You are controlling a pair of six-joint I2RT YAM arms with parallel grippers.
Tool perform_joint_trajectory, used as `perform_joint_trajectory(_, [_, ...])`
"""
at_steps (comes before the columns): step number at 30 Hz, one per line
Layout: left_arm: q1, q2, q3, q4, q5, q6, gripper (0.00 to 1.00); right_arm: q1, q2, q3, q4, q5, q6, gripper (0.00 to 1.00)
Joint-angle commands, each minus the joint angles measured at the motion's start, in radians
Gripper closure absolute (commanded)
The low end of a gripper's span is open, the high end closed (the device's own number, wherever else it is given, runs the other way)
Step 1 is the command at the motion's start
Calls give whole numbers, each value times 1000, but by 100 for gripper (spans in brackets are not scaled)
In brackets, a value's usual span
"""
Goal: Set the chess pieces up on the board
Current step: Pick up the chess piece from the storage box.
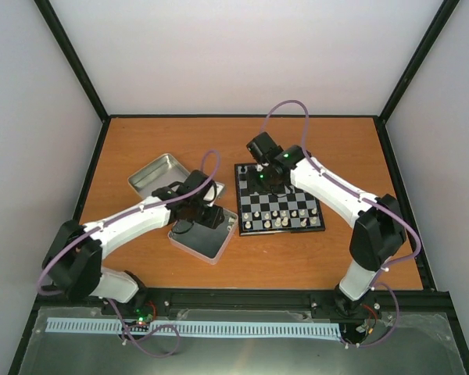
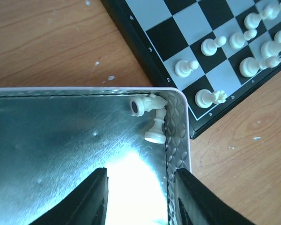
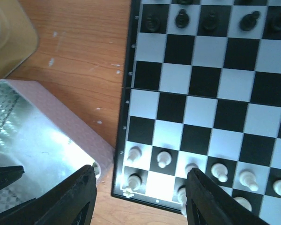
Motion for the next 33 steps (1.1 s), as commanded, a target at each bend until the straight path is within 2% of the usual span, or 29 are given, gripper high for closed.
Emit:
perform_joint_trajectory(1, [12,86,-18,168,72,57,63,-23,-10,33,-41,78,38,47])
perform_joint_trajectory(10, [12,289,37,203,96,49,72,-74,-18,7,-39,62,56,50])
perform_joint_trajectory(15, [12,284,50,191,111,59,68,-80,-22,4,-50,70,36,50])
perform_joint_trajectory(22, [12,263,73,178,135,46,68,-86,-47,-33,-37,70,35,50])
perform_joint_trajectory(30, [12,328,72,173,148,49,63,-88,-66,-64,-31,72,45,50])
perform_joint_trajectory(33, [11,345,73,168,158,49,57,-88,-71,-69,-31,75,47,50])
